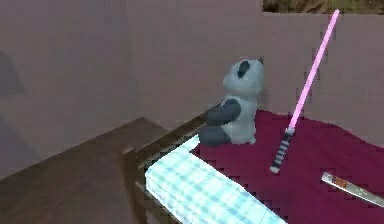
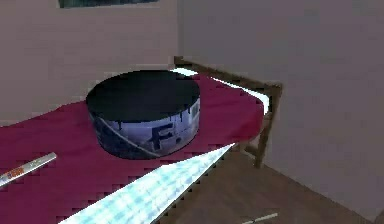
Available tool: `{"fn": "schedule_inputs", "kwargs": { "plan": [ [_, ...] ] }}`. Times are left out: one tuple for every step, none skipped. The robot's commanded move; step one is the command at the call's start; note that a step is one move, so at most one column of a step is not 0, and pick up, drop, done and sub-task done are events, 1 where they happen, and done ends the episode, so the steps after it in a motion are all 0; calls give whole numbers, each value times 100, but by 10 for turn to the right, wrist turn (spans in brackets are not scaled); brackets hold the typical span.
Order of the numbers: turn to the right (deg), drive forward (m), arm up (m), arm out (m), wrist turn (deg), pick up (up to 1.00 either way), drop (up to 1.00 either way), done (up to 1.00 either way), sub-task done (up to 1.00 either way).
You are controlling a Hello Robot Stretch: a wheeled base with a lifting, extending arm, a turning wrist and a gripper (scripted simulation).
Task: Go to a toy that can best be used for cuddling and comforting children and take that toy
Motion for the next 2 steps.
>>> {"fn": "schedule_inputs", "kwargs": {
  "plan": [
    [-450,0,0,0,0,0,0,0,0],
    [-270,0,0,0,0,0,0,0,0]
  ]
}}
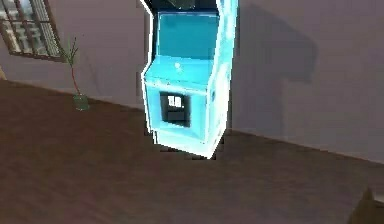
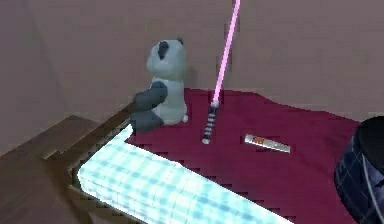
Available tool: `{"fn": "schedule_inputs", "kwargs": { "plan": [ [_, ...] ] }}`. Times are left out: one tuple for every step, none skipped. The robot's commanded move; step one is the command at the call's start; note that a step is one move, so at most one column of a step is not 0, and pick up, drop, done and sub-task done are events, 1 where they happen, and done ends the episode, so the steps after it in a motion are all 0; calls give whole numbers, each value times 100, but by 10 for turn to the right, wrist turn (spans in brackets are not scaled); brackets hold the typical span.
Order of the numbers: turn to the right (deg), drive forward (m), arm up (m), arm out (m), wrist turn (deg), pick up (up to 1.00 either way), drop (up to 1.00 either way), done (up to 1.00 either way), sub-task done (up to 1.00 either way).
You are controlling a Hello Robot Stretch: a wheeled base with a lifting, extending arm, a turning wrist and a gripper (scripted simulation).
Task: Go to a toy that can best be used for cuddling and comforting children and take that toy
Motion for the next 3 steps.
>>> {"fn": "schedule_inputs", "kwargs": {
  "plan": [
    [300,0,0,0,0,0,0,0,0],
    [0,95,0,0,0,0,0,0,0],
    [450,0,0,0,0,0,0,0,0]
  ]
}}
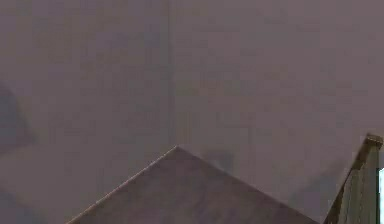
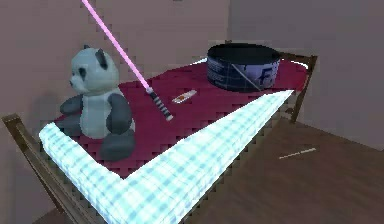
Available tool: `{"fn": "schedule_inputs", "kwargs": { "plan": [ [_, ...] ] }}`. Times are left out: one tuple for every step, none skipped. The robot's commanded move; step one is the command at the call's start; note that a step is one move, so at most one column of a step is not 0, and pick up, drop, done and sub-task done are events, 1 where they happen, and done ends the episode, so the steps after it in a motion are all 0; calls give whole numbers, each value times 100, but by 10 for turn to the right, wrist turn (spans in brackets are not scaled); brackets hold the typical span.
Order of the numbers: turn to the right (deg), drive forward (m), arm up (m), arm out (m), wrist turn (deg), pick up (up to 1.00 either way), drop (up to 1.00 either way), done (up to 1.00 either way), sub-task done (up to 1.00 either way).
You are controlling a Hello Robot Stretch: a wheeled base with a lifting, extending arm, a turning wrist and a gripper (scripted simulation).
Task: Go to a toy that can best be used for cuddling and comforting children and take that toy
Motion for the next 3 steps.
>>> {"fn": "schedule_inputs", "kwargs": {
  "plan": [
    [0,20,0,0,0,0,0,0,0],
    [300,0,0,0,0,0,0,0,0],
    [0,50,0,0,0,0,0,0,0]
  ]
}}
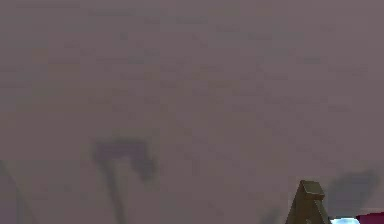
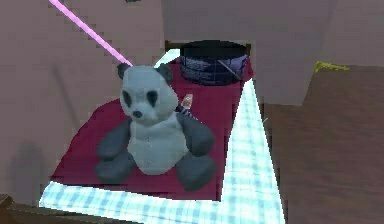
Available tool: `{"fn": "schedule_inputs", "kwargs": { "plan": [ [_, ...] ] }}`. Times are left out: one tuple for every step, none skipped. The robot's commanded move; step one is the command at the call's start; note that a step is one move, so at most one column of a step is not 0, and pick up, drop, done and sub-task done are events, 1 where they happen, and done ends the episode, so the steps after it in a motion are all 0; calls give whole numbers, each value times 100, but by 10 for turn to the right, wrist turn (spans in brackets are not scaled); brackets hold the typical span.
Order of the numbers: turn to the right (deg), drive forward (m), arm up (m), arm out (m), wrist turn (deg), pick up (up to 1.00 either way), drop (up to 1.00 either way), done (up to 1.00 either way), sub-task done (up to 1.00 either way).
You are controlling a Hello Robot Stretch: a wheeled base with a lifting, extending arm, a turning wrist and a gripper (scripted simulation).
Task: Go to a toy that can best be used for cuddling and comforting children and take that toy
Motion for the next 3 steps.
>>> {"fn": "schedule_inputs", "kwargs": {
  "plan": [
    [0,0,50,0,0,0,0,0,0],
    [0,0,38,0,0,0,0,0,0],
    [0,0,0,18,0,0,0,0,0]
  ]
}}
